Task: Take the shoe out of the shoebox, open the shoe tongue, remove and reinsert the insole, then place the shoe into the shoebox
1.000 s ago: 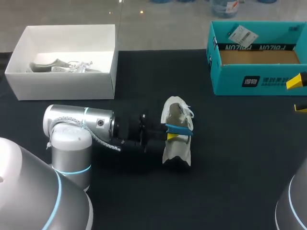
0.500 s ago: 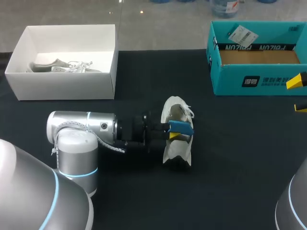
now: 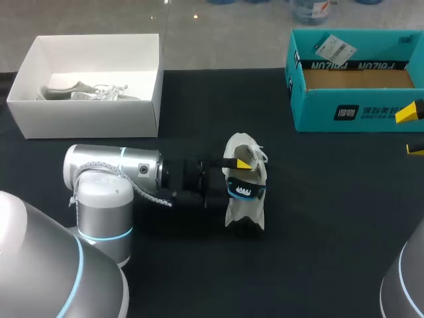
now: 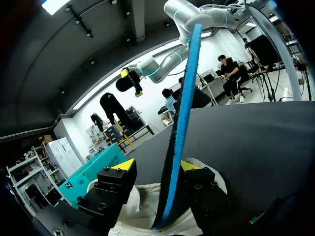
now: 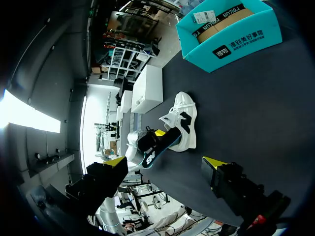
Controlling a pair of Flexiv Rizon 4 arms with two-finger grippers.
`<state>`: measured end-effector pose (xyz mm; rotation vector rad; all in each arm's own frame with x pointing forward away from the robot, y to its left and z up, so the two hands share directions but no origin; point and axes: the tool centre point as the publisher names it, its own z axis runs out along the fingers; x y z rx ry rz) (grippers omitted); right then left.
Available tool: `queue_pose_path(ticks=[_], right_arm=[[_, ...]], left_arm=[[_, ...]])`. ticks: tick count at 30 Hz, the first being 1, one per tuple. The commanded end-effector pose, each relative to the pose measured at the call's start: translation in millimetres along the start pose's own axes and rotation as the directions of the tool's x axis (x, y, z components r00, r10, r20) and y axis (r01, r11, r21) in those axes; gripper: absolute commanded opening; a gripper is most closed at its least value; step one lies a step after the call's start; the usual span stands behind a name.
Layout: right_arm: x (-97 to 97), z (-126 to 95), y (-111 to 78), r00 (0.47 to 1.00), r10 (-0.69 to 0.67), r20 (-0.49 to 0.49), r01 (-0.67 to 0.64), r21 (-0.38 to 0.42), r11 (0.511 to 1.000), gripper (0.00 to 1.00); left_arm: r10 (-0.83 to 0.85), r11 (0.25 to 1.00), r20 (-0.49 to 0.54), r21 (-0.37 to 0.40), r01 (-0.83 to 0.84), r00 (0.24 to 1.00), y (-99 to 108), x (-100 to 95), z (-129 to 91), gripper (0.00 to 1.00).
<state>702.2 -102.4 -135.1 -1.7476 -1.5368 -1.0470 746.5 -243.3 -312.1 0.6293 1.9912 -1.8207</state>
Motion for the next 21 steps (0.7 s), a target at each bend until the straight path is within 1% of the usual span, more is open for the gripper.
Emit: queue_pose_path(ticks=[1, 3, 7, 11, 12, 13, 14, 15, 18, 21], right_arm=[[0.2, 0.0, -1.6, 1.000, 0.001, 0.003, -0.001, -0.002, 1.000, 1.00], [0.2, 0.0, -1.6, 1.000, 0.001, 0.003, -0.001, -0.002, 1.000, 1.00], [0.2, 0.0, -1.6, 1.000, 0.001, 0.003, -0.001, -0.002, 1.000, 1.00], [0.2, 0.0, -1.6, 1.000, 0.001, 0.003, -0.001, -0.002, 1.000, 1.00], [0.2, 0.0, -1.6, 1.000, 0.001, 0.003, -0.001, -0.002, 1.000, 1.00], [0.2, 0.0, -1.6, 1.000, 0.001, 0.003, -0.001, -0.002, 1.000, 1.00], [0.2, 0.0, -1.6, 1.000, 0.001, 0.003, -0.001, -0.002, 1.000, 1.00], [0.2, 0.0, -1.6, 1.000, 0.001, 0.003, -0.001, -0.002, 1.000, 1.00], [0.2, 0.0, -1.6, 1.000, 0.001, 0.003, -0.001, -0.002, 1.000, 1.00], [0.2, 0.0, -1.6, 1.000, 0.001, 0.003, -0.001, -0.002, 1.000, 1.00]], left_arm=[[0.002, 1.000, -0.027, -0.005, -0.003, 1.000, -10.3, -2.1, -8.3, 0.52], [0.002, 1.000, -0.029, 0.002, -0.001, 1.000, -16.2, -2.4, -10.5, 0.50], [0.017, 1.000, -0.046, 0.012, -0.016, 0.999, -26.0, -1.2, -13.2, 0.50], [0.020, 1.000, -0.042, 0.018, -0.019, 0.999, -30.2, -0.5, -12.7, 0.47], [0.020, 1.000, -0.043, 0.019, -0.019, 0.999, -30.6, 0.1, -11.9, 0.44], [0.019, 1.000, -0.044, 0.019, -0.018, 0.999, -30.9, 1.0, -11.0, 0.38], [0.017, 1.000, -0.049, 0.020, -0.016, 0.999, -31.0, 1.8, -10.4, 0.23], [0.017, 1.000, -0.051, 0.021, -0.016, 0.999, -30.7, 2.3, -9.9, 0.00], [0.018, 1.000, -0.054, 0.022, -0.017, 0.998, -30.1, 4.4, -8.2, 0.00], [0.011, 1.000, -0.052, 0.015, -0.010, 0.999, -25.0, 5.9, -6.8, 0.00]])
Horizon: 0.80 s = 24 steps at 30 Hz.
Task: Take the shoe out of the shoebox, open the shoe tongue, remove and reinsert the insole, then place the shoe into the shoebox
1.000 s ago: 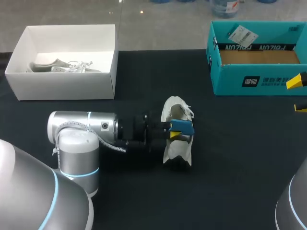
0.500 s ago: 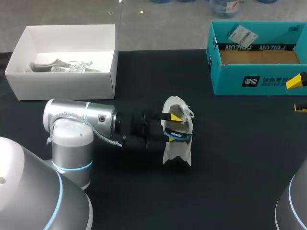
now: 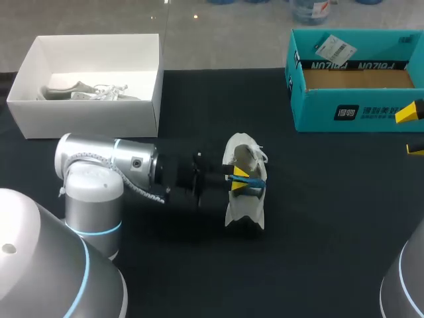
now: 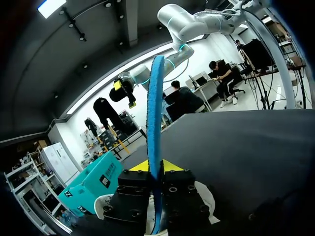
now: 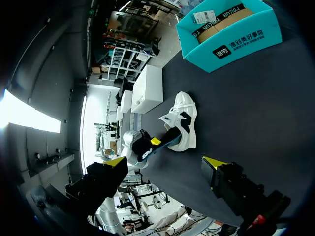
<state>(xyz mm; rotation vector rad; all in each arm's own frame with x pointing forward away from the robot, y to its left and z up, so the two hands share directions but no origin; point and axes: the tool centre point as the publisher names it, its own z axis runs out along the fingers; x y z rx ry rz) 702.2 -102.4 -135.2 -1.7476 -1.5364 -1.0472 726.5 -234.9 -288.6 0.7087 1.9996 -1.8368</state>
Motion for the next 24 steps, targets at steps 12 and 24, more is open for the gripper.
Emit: queue_pose_path(ticks=[12, 24], right_arm=[[0.2, -0.1, -1.6, 1.000, 0.001, 0.003, -0.001, -0.002, 1.000, 1.00], [0.2, -0.1, -1.6, 1.000, 0.001, 0.003, -0.001, -0.002, 1.000, 1.00]], left_arm=[[-0.033, 0.999, 0.083, -0.026, 0.035, 0.996, 25.0, -6.6, 11.6, 0.00], [-0.046, 0.996, 0.102, -0.077, 0.054, 0.994, 45.8, -10.4, 11.3, 0.00]])
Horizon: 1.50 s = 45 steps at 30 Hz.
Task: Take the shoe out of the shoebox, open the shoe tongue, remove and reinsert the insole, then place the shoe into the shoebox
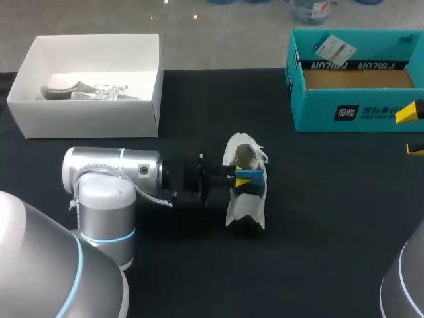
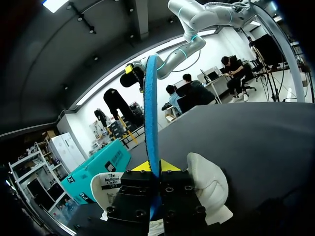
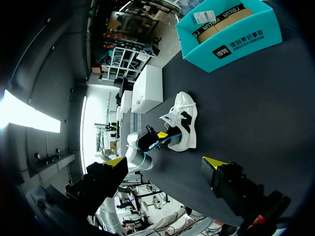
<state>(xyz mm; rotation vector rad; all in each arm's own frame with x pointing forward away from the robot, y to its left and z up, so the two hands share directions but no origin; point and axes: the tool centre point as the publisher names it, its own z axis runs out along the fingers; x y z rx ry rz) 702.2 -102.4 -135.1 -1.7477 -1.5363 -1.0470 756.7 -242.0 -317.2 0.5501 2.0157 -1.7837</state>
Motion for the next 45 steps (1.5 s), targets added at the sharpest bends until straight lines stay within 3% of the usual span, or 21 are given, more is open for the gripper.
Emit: queue_pose_path(ticks=[1, 3, 4, 5, 6, 8, 19, 23, 25, 26, 27, 45], right_arm=[[0.2, 0.0, -1.7, 1.000, 0.001, 0.003, -0.001, -0.002, 1.000, 1.00], [0.2, 0.0, -1.7, 1.000, 0.001, 0.003, -0.001, -0.002, 1.000, 1.00], [0.2, 0.0, -1.7, 1.000, 0.001, 0.003, -0.001, -0.002, 1.000, 1.00], [0.2, 0.0, -1.7, 1.000, 0.001, 0.003, -0.001, -0.002, 1.000, 1.00], [0.2, 0.0, -1.7, 1.000, 0.001, 0.003, -0.001, -0.002, 1.000, 1.00], [0.2, 0.0, -1.7, 1.000, 0.001, 0.003, -0.001, -0.002, 1.000, 1.00], [0.2, 0.0, -1.7, 1.000, 0.001, 0.003, -0.001, -0.002, 1.000, 1.00], [0.2, 0.0, -1.7, 1.000, 0.001, 0.003, -0.001, -0.002, 1.000, 1.00], [0.2, 0.0, -1.7, 1.000, 0.001, 0.003, -0.001, -0.002, 1.000, 1.00], [0.2, 0.0, -1.7, 1.000, 0.001, 0.003, -0.001, -0.002, 1.000, 1.00], [0.2, 0.0, -1.7, 1.000, 0.001, 0.003, -0.001, -0.002, 1.000, 1.00], [0.2, 0.0, -1.7, 1.000, 0.001, 0.003, -0.001, -0.002, 1.000, 1.00]], left_arm=[[-0.015, 1.000, 0.008, -0.015, 0.015, 1.000, 5.5, -0.9, 3.1, 0.00], [-0.019, 1.000, 0.016, -0.011, 0.019, 1.000, 1.1, -2.9, 0.1, 0.00], [-0.018, 1.000, 0.019, -0.009, 0.018, 1.000, -2.2, -3.5, -1.7, 0.32], [-0.018, 1.000, 0.022, -0.003, 0.018, 1.000, -5.3, -4.3, -3.2, 0.49], [-0.016, 1.000, 0.024, 0.001, 0.016, 1.000, -8.3, -5.2, -5.0, 0.59], [-0.011, 1.000, 0.032, 0.016, 0.011, 0.999, -17.1, -7.8, -9.8, 0.55], [0.023, 0.998, -0.031, 0.054, -0.022, 0.999, -47.5, -2.8, -18.5, 0.55], [0.022, 0.999, -0.067, 0.047, -0.019, 0.998, -48.0, 3.9, -14.6, 0.45], [0.014, 0.999, -0.075, 0.037, -0.012, 0.997, -46.2, 6.5, -12.7, 0.37], [0.008, 1.000, -0.083, 0.024, -0.006, 0.997, -44.1, 8.0, -11.7, 0.23], [0.008, 1.000, -0.086, 0.012, -0.007, 0.996, -40.7, 9.3, -10.6, 0.00], [-0.031, 0.998, 0.015, -0.057, 0.031, 0.999, -5.3, 6.5, -3.3, 0.00]])
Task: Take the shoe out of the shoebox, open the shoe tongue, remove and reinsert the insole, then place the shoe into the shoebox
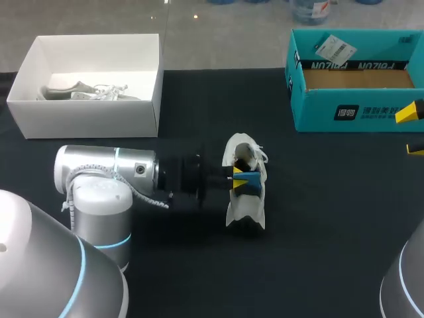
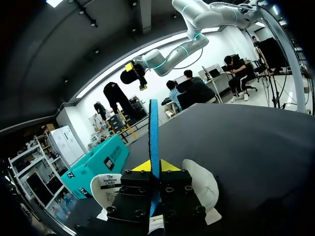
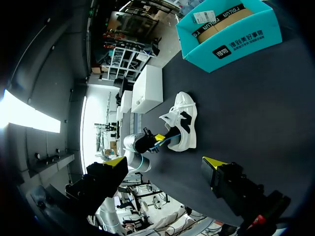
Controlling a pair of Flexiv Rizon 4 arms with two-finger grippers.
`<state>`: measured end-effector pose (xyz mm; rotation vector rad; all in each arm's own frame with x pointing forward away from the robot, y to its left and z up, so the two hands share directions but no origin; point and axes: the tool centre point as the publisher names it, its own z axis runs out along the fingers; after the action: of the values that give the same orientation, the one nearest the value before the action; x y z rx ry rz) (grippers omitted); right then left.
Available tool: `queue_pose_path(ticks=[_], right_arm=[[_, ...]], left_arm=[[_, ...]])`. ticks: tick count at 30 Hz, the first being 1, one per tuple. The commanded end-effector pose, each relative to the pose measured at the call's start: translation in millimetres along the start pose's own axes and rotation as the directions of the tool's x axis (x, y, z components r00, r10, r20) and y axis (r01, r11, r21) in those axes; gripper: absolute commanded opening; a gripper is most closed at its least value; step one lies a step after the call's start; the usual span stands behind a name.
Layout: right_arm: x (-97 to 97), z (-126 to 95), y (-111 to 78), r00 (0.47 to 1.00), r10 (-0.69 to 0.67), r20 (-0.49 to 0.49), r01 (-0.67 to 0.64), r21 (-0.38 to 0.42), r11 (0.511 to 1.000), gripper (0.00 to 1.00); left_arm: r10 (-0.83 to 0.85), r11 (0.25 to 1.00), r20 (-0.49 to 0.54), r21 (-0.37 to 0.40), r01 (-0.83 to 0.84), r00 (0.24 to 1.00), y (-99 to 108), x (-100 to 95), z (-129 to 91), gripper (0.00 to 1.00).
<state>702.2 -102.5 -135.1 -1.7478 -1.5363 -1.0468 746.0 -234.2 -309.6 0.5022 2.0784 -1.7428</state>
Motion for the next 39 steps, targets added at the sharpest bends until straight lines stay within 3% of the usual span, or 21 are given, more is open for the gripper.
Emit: queue_pose_path(ticks=[1, 10, 11, 12, 15, 23, 29, 31, 35, 39], right_arm=[[0.1, 0.1, -1.6, 1.000, 0.001, 0.003, -0.001, -0.003, 1.000, 1.00], [0.1, 0.1, -1.6, 1.000, 0.001, 0.003, -0.001, -0.003, 1.000, 1.00], [0.1, 0.1, -1.6, 1.000, 0.001, 0.003, -0.001, -0.003, 1.000, 1.00], [0.1, 0.1, -1.6, 1.000, 0.001, 0.003, -0.001, -0.003, 1.000, 1.00], [0.1, 0.1, -1.6, 1.000, 0.001, 0.003, -0.001, -0.003, 1.000, 1.00], [0.1, 0.1, -1.6, 1.000, 0.001, 0.003, -0.001, -0.003, 1.000, 1.00], [0.1, 0.1, -1.6, 1.000, 0.001, 0.003, -0.001, -0.003, 1.000, 1.00], [0.1, 0.1, -1.6, 1.000, 0.001, 0.003, -0.001, -0.003, 1.000, 1.00], [0.1, 0.1, -1.6, 1.000, 0.001, 0.003, -0.001, -0.003, 1.000, 1.00], [0.1, 0.1, -1.6, 1.000, 0.001, 0.003, -0.001, -0.003, 1.000, 1.00]], left_arm=[[0.005, 1.000, 0.013, -0.005, -0.005, 1.000, 7.5, 0.2, 6.8, 0.00], [0.013, 0.999, 0.025, -0.038, -0.013, 1.000, 23.8, -9.1, 8.5, 0.00], [0.013, 0.999, 0.027, -0.038, -0.012, 1.000, 23.2, -9.8, 7.6, 0.27], [0.012, 0.999, 0.028, -0.037, -0.011, 1.000, 20.8, -10.3, 6.1, 0.44], [0.022, 1.000, 0.028, -0.021, -0.022, 0.999, 12.6, -10.8, 0.4, 0.47], [0.058, 0.998, -0.025, 0.010, -0.058, 0.998, -10.2, -5.0, -14.2, 0.44], [0.055, 0.998, -0.083, 0.009, -0.055, 0.995, -12.4, 5.8, -10.2, 0.42], [0.053, 0.999, -0.095, 0.008, -0.053, 0.994, -11.5, 8.9, -7.2, 0.36], [0.048, 0.999, -0.112, -0.003, -0.049, 0.993, -6.5, 11.7, -1.1, 0.02], [0.053, 0.999, -0.125, -0.009, -0.054, 0.991, -1.2, 12.5, 3.1, 0.00]])
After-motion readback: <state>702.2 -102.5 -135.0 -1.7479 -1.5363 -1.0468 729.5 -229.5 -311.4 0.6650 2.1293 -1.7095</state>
